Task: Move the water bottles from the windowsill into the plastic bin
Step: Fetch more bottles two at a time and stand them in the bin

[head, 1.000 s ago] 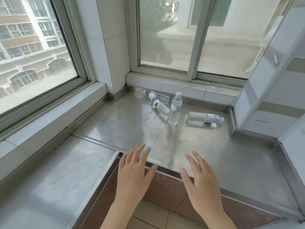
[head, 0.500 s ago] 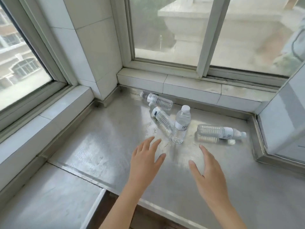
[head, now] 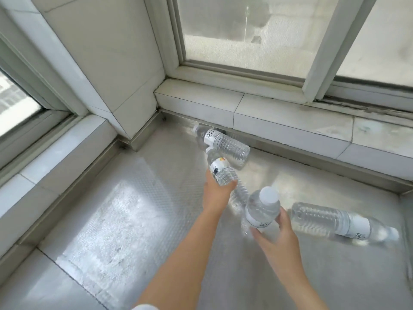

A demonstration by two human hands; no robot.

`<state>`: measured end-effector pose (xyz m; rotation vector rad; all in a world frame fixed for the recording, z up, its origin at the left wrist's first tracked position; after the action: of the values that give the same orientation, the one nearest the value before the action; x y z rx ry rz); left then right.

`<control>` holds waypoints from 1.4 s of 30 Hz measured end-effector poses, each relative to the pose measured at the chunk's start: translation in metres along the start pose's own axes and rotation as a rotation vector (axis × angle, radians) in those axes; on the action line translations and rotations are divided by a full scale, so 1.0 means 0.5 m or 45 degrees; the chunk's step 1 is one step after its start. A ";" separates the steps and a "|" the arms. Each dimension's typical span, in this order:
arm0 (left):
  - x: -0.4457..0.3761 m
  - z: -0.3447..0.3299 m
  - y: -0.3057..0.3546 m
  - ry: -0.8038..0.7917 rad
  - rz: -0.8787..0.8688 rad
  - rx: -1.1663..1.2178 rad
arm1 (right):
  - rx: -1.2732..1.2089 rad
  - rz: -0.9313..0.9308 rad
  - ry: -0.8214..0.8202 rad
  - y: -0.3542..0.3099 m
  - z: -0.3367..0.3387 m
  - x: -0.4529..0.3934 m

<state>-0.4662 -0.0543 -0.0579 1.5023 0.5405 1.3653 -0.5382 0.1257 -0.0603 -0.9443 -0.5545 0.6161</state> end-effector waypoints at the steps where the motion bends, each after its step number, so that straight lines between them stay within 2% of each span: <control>1: -0.018 -0.012 0.001 0.029 0.020 0.012 | -0.043 -0.012 -0.009 0.006 -0.001 -0.006; 8: -0.085 -0.057 0.002 0.218 0.064 -0.087 | -0.181 0.020 -0.135 0.011 -0.004 -0.039; 12: -0.098 -0.032 -0.005 0.110 0.047 0.261 | -0.241 0.039 -0.119 0.005 0.008 -0.057; 14: -0.088 -0.016 -0.005 0.037 0.035 0.344 | -0.279 0.060 -0.083 -0.001 0.019 -0.061; 20: 0.006 0.031 0.030 -0.069 -0.125 0.341 | -0.396 0.093 -0.030 -0.026 0.065 -0.059; 26: 0.166 0.075 0.095 -0.190 -0.273 0.363 | -0.541 0.047 0.072 -0.091 0.126 0.014; 36: 0.418 0.179 0.140 -0.475 -0.652 0.298 | -0.568 0.187 0.361 -0.200 0.206 0.225; 42: 0.524 0.233 0.134 -0.658 -0.820 0.209 | -0.573 0.181 0.551 -0.249 0.208 0.386</control>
<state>-0.3085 0.0956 0.1407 1.5479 0.7262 0.4244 -0.4439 0.2637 0.1286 -1.5062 -0.2378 0.3970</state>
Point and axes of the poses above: each hand's wrist, its own x-axis away from the middle knuckle, its own z-axis out of the back of the hand, y = z × x, the point moved 2 cm from there along -x, towards the middle knuckle, and after that the axes turned 9 degrees about x, right-handed, at the moved point
